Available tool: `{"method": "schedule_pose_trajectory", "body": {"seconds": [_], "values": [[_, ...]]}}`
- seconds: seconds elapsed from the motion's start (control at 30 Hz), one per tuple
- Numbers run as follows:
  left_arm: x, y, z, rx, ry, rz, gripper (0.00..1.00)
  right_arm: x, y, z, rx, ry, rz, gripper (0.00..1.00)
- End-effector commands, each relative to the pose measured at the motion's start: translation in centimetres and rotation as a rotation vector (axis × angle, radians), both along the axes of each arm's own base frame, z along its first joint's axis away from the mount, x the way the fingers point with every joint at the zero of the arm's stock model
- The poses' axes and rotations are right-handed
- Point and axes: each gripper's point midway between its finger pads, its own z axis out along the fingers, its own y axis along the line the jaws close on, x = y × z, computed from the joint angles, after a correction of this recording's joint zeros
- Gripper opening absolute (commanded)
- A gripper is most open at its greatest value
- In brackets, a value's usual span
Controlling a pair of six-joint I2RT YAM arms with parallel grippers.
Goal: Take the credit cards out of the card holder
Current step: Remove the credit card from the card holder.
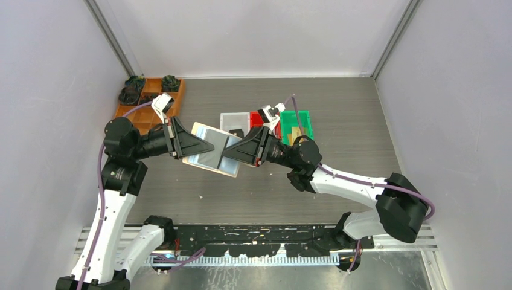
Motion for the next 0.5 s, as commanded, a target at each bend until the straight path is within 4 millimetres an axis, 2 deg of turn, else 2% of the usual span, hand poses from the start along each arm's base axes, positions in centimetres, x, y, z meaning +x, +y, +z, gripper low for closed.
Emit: {"method": "schedule_pose_trajectory", "body": {"seconds": [0.0,0.03,0.1,0.2,0.3,0.47], "values": [[-0.9,0.1,2.4,-0.019,-0.103,-0.011,0.04,-0.4,-1.1,3.4,0.126,-0.053,-0.028,0.34],[-0.9,0.1,2.5,-0.019,-0.105,-0.011,0.04,-0.3,-1.1,3.4,0.124,-0.050,-0.029,0.31],[-1.0,0.1,2.7,-0.020,-0.110,-0.009,0.04,-0.1,-1.0,3.5,0.128,-0.047,-0.032,0.19],[-1.1,0.1,3.0,-0.022,-0.116,-0.006,0.03,-0.2,-1.2,3.3,0.141,-0.042,-0.031,0.07],[-1.1,0.2,3.3,-0.024,-0.119,-0.001,0.03,-0.4,-1.7,3.0,0.157,-0.037,-0.035,0.03],[-0.9,0.1,4.5,-0.036,-0.115,0.007,0.03,-0.7,-2.2,3.2,0.181,-0.041,-0.028,0.02]]}}
